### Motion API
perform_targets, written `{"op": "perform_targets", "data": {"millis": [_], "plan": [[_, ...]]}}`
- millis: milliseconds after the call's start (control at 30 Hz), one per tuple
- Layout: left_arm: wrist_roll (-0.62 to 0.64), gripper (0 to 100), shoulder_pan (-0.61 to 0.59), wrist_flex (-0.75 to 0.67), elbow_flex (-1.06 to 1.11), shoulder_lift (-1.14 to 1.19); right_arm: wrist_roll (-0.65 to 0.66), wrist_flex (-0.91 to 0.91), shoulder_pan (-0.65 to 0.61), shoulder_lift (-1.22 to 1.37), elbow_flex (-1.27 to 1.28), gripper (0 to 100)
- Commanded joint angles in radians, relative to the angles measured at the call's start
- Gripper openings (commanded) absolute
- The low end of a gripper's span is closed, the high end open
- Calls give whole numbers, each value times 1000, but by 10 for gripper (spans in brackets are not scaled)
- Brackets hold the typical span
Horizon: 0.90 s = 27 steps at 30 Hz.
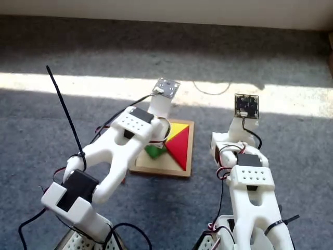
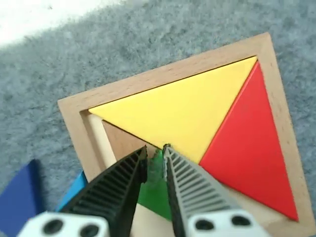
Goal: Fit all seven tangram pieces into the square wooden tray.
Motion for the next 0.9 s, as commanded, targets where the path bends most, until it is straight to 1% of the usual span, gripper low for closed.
{"op": "perform_targets", "data": {"millis": [0,67,133,233,400,467,567,633,700,800,867], "plan": [[8,78,-36,6,-47,-7,14,-21,-21,-36,-4,5],[0,75,-36,18,-62,-8,14,-21,-21,-36,-4,5],[-17,74,-28,60,-79,-25,14,-21,-21,-36,-5,5],[-8,74,-16,103,-70,-97,14,-21,-21,-36,-5,5],[-9,77,-8,97,42,-214,14,-21,-21,-36,-5,5],[-9,77,-4,97,88,-237,14,-21,-21,-36,-5,5],[-9,77,35,94,134,-239,14,-21,-21,-36,-5,5],[-9,77,68,63,168,-237,14,-21,-21,-36,-4,5],[-9,77,82,3,209,-237,14,-21,-21,-36,-4,5],[-11,77,64,-74,248,-237,14,-21,-21,-36,-2,5],[-11,77,38,-80,249,-237,14,-21,-21,-36,-2,5]]}}
